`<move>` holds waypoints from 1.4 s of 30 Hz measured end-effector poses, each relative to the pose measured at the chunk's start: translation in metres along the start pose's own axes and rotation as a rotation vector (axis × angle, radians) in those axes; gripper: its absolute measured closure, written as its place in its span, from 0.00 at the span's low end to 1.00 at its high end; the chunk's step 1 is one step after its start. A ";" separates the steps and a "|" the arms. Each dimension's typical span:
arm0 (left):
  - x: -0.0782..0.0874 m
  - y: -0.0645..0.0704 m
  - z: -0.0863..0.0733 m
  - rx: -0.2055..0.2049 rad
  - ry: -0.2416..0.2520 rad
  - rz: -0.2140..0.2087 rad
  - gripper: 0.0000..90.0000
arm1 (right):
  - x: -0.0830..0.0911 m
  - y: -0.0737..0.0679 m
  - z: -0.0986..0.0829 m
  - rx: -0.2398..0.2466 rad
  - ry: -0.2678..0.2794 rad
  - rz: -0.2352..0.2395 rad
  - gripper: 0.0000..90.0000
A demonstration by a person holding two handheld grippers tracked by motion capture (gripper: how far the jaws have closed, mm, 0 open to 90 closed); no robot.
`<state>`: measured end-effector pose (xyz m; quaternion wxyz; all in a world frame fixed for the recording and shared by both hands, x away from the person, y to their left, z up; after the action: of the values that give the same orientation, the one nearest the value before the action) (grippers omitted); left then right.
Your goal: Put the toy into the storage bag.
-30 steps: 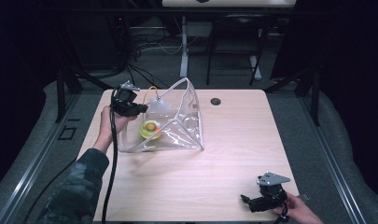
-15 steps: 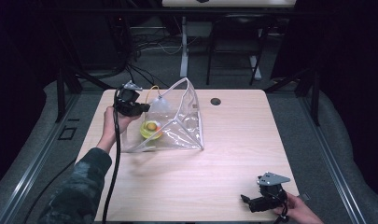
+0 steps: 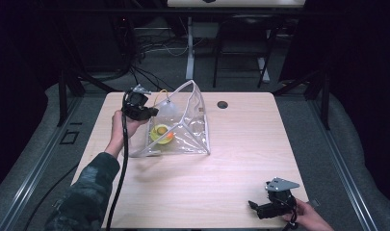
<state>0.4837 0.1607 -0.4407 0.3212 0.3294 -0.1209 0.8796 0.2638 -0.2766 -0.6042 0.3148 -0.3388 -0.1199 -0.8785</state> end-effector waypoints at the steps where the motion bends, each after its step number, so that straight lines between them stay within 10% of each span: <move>1: -0.001 0.000 0.000 -0.003 -0.009 0.001 0.98 | 0.000 0.000 0.000 0.000 0.000 0.000 0.00; 10: -0.004 -0.001 -0.002 0.014 -0.032 -0.011 0.97 | 0.000 0.000 0.000 0.000 0.000 0.000 0.00; 19: 0.010 -0.006 -0.004 0.044 -0.028 -0.019 0.72 | 0.000 0.000 0.000 0.000 0.000 0.000 0.00; 42: 0.097 -0.008 -0.033 0.053 0.039 0.063 0.10 | 0.000 0.000 0.000 0.003 -0.004 -0.002 0.00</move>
<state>0.4161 0.2278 -0.4019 0.2868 0.3166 -0.1015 0.8985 0.2638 -0.2769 -0.6038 0.3141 -0.3399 -0.1225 -0.8780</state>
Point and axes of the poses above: each handheld gripper's, and its own axes: x roughly backward along the jaws, z roughly out of its top, y roughly to its right, the point moved 2 cm from there along -x, roughly forward along the jaws, and after that the axes turned 3 degrees about y, right-handed, at the moved point
